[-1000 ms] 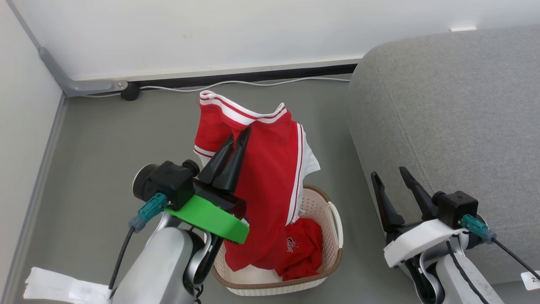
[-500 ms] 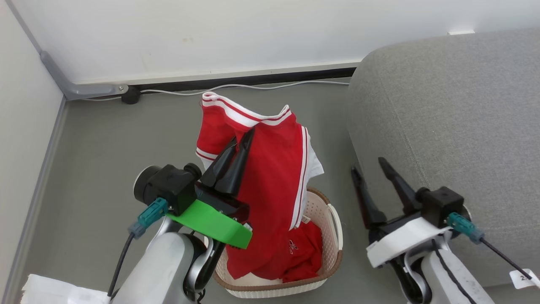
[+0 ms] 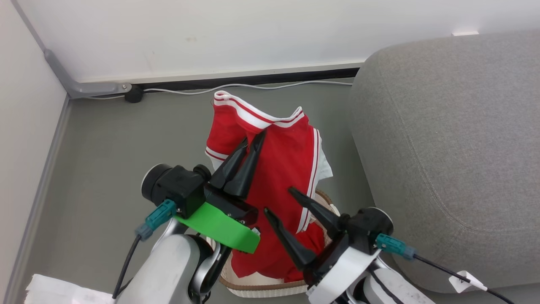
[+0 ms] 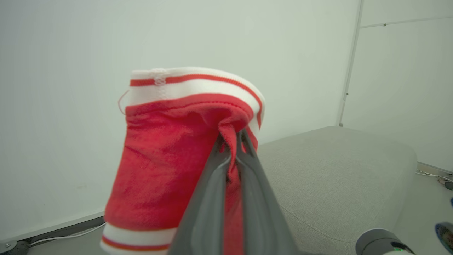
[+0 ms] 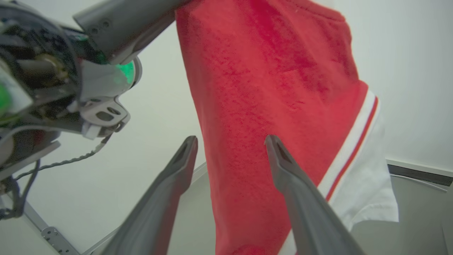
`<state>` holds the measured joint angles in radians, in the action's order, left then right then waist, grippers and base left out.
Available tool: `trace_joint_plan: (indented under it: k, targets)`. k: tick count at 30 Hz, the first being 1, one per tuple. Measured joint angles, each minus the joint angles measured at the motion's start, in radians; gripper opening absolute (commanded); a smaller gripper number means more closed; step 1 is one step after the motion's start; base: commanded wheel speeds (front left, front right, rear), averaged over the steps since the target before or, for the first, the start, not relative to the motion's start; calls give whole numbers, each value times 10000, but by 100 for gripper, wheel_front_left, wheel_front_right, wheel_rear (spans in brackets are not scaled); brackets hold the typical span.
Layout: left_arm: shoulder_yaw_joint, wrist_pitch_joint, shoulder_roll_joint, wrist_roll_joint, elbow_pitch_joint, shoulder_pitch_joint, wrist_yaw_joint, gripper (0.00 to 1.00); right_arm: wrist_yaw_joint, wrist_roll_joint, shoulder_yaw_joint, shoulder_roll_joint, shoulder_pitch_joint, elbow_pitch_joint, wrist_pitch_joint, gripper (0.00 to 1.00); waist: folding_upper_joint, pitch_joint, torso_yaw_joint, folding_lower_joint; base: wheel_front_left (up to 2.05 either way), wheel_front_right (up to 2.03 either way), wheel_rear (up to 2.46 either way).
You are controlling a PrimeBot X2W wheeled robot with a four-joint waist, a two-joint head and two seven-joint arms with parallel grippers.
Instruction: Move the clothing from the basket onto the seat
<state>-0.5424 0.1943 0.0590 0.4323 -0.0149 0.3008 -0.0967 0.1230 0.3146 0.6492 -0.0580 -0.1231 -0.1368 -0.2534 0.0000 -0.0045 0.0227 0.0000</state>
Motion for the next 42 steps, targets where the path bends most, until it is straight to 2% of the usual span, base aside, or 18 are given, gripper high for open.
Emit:
trace_joint_plan:
  k: [5, 18, 19, 20, 42]
  targets:
    - [-176, -86, -4, 0, -148, 0, 0, 0, 2, 196, 828, -10, -341, -132, 79, 100, 0, 20, 91, 0, 0, 0, 0]
    - [-642, -174, -15, 0, -531, 1, -2, 0, -33, 487, 1273, -40, -1419, -1216, 92, 100, 0, 127, 351, 0, 0, 0, 0]
    - [-717, -176, -15, 2, -583, 1, -2, 0, -104, 594, 1315, -40, -1530, -1346, 92, 29, 0, 133, 372, 0, 0, 0, 0]
    - [-736, -176, -17, 4, -606, 1, -2, 0, -123, 656, 1327, -40, -1590, -1398, 90, 0, 0, 136, 381, 0, 0, 0, 0]
    - [-784, -263, -19, 46, -679, 0, 23, 0, -414, 1636, 2161, -48, -2237, -2023, 71, 0, 0, 79, 431, 0, 0, 0, 0]
